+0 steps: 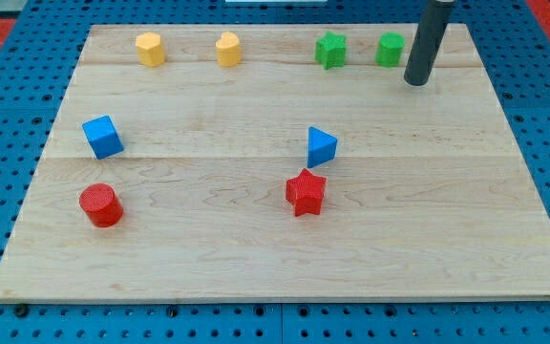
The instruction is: Move the red circle to the bottom right of the red star
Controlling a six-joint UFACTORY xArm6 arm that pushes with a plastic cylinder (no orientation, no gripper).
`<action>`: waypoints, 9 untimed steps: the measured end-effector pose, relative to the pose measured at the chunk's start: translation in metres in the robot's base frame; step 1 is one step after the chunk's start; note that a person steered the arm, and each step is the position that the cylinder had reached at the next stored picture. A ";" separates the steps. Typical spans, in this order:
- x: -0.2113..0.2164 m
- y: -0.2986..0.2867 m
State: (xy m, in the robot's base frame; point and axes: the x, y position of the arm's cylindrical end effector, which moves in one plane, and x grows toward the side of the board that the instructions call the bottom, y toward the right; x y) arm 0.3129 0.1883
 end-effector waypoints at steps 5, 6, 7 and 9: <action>0.094 -0.044; 0.114 -0.064; 0.114 -0.077; 0.116 -0.109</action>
State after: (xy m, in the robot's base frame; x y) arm 0.4288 0.0790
